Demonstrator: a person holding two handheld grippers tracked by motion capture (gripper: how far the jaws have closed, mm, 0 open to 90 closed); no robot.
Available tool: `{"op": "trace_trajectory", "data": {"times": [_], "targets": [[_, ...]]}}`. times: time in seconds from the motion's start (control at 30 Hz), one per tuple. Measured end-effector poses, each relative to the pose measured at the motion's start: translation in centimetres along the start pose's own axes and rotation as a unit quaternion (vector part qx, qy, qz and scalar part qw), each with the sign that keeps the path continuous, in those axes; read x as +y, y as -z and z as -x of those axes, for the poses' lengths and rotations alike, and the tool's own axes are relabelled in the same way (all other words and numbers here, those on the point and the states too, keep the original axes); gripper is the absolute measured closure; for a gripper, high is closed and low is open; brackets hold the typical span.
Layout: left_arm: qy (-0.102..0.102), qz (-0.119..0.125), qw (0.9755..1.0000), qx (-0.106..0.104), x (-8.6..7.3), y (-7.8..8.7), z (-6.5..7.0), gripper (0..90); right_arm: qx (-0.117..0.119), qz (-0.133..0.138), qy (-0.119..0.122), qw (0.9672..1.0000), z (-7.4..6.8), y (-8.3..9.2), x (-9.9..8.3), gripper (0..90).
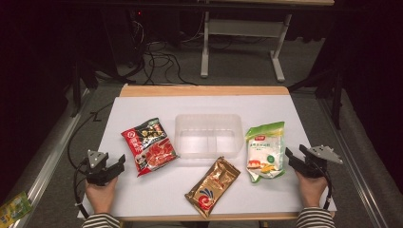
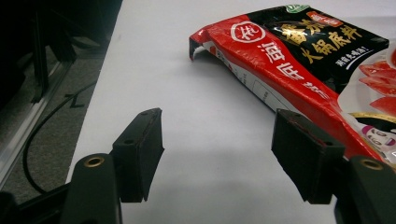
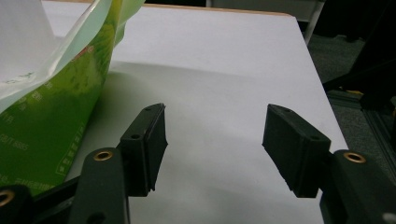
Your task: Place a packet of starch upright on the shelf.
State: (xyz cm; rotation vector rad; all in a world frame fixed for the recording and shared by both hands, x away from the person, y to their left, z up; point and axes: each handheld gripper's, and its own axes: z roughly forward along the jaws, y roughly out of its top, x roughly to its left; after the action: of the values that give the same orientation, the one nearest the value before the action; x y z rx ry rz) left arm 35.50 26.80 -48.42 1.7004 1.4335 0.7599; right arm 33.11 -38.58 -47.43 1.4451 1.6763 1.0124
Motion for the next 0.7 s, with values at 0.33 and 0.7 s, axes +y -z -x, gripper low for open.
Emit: {"op": "trace_trajectory", "data": {"times": [0.33, 0.7], "targets": [[0.004, 0.0, 1.0, -0.003, 0.0, 0.03, -0.05, 34.1, -0.003, -0.003, -0.003, 1.0, -0.05, -0.03, 0.04, 38.7], [0.004, -0.001, 1.0, 0.0, 0.02, -0.01, -0.04, 33.9, -0.008, -0.008, 0.003, 0.9999, -0.12, -0.11, 0.18, 38.4]]}}
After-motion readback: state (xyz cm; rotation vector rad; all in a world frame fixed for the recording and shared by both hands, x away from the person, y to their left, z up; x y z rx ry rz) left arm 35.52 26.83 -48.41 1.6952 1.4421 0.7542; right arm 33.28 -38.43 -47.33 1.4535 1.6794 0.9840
